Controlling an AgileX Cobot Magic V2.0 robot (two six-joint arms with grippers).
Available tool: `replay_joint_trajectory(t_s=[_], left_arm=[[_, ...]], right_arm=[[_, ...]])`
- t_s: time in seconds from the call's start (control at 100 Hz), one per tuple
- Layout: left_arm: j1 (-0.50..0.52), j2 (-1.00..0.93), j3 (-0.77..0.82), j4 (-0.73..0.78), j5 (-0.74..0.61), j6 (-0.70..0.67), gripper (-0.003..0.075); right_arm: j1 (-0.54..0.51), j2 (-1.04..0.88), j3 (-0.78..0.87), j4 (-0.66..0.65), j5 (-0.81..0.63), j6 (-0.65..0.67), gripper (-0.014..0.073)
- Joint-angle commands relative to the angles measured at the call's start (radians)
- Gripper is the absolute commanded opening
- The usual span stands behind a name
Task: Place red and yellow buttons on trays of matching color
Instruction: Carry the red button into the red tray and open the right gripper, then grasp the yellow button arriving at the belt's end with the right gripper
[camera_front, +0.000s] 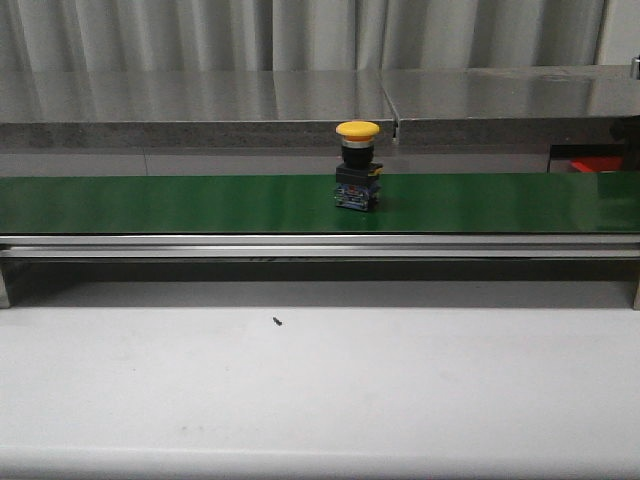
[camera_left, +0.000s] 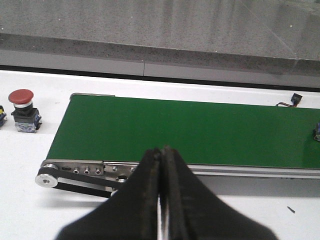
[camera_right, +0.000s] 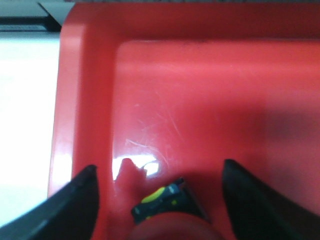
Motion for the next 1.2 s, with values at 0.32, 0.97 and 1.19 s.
replay_joint_trajectory(t_s=[0.32,0.97,1.19], left_arm=[[-0.008,0.000,-0.026,-0.018,-0.067,-0.003,-0.0019],[-0.008,0.000,-0.026,-0.018,-0.067,-0.003,-0.0019],[-0.008,0.000,-0.026,-0.018,-0.067,-0.003,-0.0019]], right_arm=[[-0.017,-0.239,-0.033,0.055,0.029,0.000,0.0594],[-0.016,-0.679,0.203,0.082,0.228,-0.029,0.0594],[-0.016,-0.873,0.508,0.082,0.162,-0.069,0.0594]])
